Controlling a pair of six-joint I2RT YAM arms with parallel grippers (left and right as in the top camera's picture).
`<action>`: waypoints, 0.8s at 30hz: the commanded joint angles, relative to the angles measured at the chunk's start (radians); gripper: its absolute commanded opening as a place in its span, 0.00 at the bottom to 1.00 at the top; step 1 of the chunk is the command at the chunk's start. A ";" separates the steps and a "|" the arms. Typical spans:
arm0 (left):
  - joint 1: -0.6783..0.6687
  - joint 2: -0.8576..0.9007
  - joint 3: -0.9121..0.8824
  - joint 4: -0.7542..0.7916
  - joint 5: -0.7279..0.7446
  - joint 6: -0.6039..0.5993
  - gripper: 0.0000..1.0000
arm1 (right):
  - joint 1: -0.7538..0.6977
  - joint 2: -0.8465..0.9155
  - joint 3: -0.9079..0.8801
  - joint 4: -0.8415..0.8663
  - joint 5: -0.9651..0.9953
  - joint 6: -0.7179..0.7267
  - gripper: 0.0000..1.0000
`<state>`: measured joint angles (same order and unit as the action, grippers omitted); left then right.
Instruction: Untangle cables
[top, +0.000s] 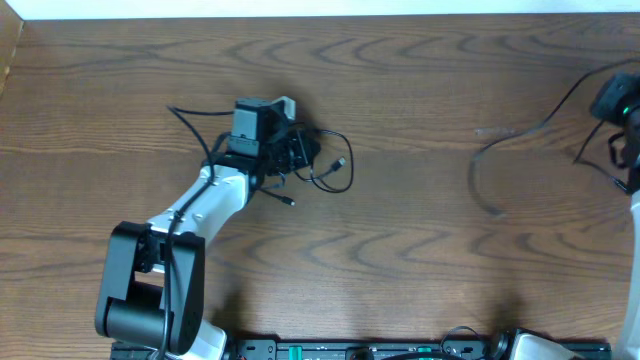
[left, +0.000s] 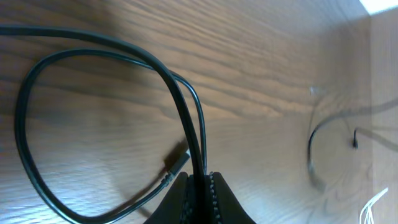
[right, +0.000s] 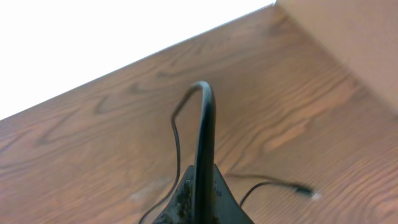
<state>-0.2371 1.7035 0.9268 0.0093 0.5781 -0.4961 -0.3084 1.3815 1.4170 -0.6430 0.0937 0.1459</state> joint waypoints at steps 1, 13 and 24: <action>-0.043 -0.019 0.004 0.002 0.013 0.031 0.09 | -0.047 0.059 0.110 -0.013 0.090 -0.096 0.01; -0.184 -0.019 0.004 -0.016 0.013 0.040 0.09 | -0.323 0.202 0.303 -0.106 0.203 -0.127 0.01; -0.231 -0.019 0.004 0.052 0.009 0.048 0.08 | -0.480 0.338 0.303 -0.070 0.082 -0.152 0.01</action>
<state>-0.4622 1.7035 0.9268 0.0448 0.5781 -0.4698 -0.7868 1.6817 1.6962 -0.7250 0.2356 0.0238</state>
